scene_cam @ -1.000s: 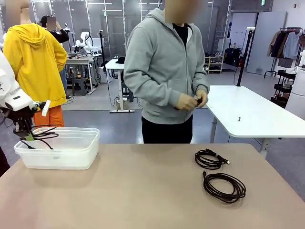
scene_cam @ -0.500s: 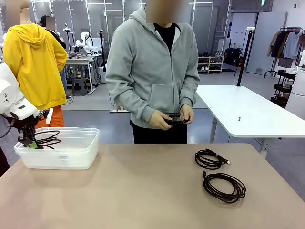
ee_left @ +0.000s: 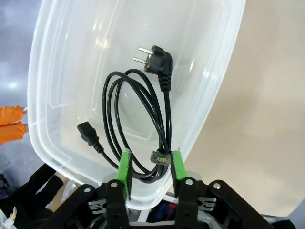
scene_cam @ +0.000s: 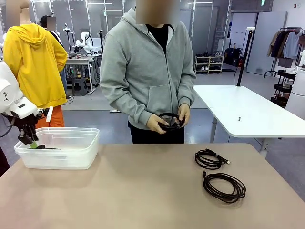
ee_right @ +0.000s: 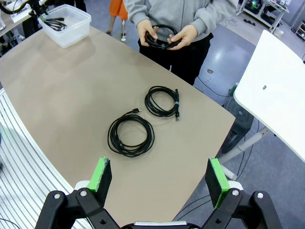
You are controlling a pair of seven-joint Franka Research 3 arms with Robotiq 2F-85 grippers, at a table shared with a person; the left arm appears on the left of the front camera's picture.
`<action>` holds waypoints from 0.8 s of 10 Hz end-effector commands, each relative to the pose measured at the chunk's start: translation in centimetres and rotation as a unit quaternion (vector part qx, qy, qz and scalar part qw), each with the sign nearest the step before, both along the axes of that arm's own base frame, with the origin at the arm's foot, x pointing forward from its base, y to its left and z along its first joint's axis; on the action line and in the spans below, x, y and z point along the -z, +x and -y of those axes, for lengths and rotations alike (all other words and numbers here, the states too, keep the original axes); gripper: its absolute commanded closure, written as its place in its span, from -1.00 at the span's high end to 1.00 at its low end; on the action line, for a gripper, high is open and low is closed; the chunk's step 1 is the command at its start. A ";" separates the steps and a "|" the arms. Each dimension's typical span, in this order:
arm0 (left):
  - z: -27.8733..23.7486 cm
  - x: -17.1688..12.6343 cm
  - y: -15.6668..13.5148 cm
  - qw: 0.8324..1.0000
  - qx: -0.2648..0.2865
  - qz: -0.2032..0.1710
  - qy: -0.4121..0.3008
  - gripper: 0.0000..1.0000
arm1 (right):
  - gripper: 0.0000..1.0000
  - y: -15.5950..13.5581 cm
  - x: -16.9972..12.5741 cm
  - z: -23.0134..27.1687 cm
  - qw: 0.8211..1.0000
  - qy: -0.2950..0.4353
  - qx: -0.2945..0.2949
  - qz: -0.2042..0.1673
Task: Organize and store the cables.
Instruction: Place the Power Cable into the Organizing box.
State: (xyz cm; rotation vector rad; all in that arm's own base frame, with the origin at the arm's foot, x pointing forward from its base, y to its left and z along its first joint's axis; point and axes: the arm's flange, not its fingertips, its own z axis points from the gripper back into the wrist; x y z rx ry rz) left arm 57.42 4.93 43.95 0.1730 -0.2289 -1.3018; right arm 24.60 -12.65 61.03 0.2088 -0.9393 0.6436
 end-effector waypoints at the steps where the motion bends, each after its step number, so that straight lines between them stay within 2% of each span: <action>1: -0.2 -0.7 0.2 1.000 -0.001 0.020 -0.018 0.14 | 1.00 0.0 0.1 0.1 1.000 0.001 0.000 0.000; 2: -0.1 -1.0 0.1 1.000 0.001 0.023 -0.020 0.21 | 1.00 0.0 0.1 0.1 1.000 0.001 0.000 0.000; 3: -0.2 -1.1 0.1 0.999 0.001 0.024 -0.020 0.43 | 1.00 0.0 0.1 0.1 1.000 0.001 0.000 0.000; 4: -0.3 -1.3 0.1 0.999 0.003 0.025 -0.023 0.50 | 1.00 0.0 0.1 0.1 1.000 0.001 0.000 0.000; 5: -0.4 -1.5 -0.1 0.999 0.007 0.024 -0.023 0.72 | 1.00 0.0 0.1 0.1 1.000 0.001 0.000 0.000; 7: 0.0 -1.9 -1.0 0.999 0.015 0.006 -0.029 0.80 | 1.00 0.0 0.1 0.1 1.000 0.001 0.000 0.000; 8: 0.1 -1.4 0.0 1.000 -0.002 0.015 -0.009 0.80 | 1.00 0.0 0.1 0.1 1.000 0.001 0.000 0.000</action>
